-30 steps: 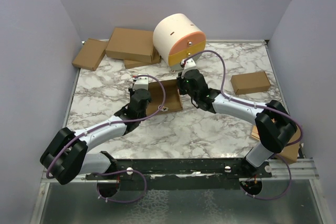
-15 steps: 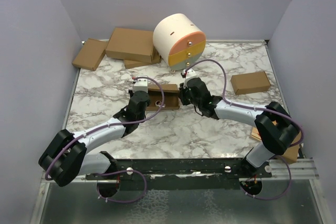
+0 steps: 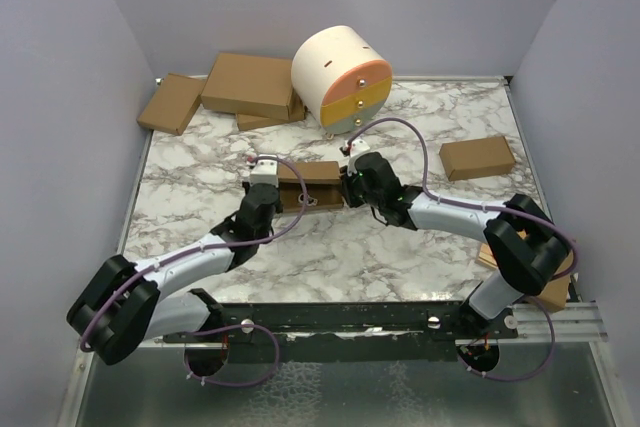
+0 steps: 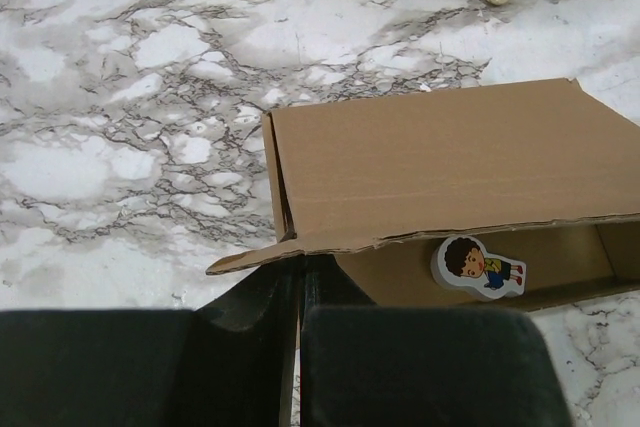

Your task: Fold the paper box

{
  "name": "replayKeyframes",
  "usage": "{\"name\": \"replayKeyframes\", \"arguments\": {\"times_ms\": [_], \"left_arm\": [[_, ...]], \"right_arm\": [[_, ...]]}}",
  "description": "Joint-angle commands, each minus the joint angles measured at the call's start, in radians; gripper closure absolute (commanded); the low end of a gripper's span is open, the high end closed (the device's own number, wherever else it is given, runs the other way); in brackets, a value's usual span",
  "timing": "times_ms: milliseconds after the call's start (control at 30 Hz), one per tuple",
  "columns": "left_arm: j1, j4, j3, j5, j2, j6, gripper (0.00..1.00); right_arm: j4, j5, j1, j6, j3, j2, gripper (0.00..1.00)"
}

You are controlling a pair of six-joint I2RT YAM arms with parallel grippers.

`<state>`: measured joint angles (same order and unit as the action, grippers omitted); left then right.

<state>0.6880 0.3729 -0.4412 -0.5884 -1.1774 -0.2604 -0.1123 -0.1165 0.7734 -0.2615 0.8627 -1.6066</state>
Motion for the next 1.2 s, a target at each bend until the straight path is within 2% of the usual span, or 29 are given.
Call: {"name": "replayKeyframes", "arguments": {"times_ms": [0,33,200,367,433,667,900,1167], "left_arm": [[0.027,-0.011,0.024,0.125,0.052,-0.056,1.00],[0.027,-0.024,0.032,0.131,0.066,-0.064,1.00],[0.026,-0.154,0.042,0.171,0.157,-0.123,0.73],[0.026,-0.291,0.044,0.241,0.290,-0.184,0.53],[0.027,-0.346,0.034,0.283,0.333,-0.205,0.49],[0.027,-0.481,-0.032,0.502,0.478,-0.205,0.47],[0.026,-0.622,-0.076,0.553,0.548,-0.207,0.45],[0.026,-0.724,-0.090,0.583,0.471,-0.295,0.43]], "right_arm": [[-0.052,0.094,0.034,0.048,-0.009,0.030,0.87],[-0.054,0.095,0.035,0.052,-0.012,0.029,0.87],[-0.055,0.091,0.033,0.061,-0.014,0.016,0.87],[-0.058,0.086,0.033,0.064,-0.016,0.001,0.87],[-0.058,0.084,0.033,0.066,-0.015,-0.004,0.87],[-0.060,0.089,0.033,0.065,-0.018,-0.013,0.87],[-0.064,0.087,0.034,0.066,-0.016,-0.015,0.87],[-0.069,0.080,0.034,0.064,-0.017,-0.003,0.86]]}}
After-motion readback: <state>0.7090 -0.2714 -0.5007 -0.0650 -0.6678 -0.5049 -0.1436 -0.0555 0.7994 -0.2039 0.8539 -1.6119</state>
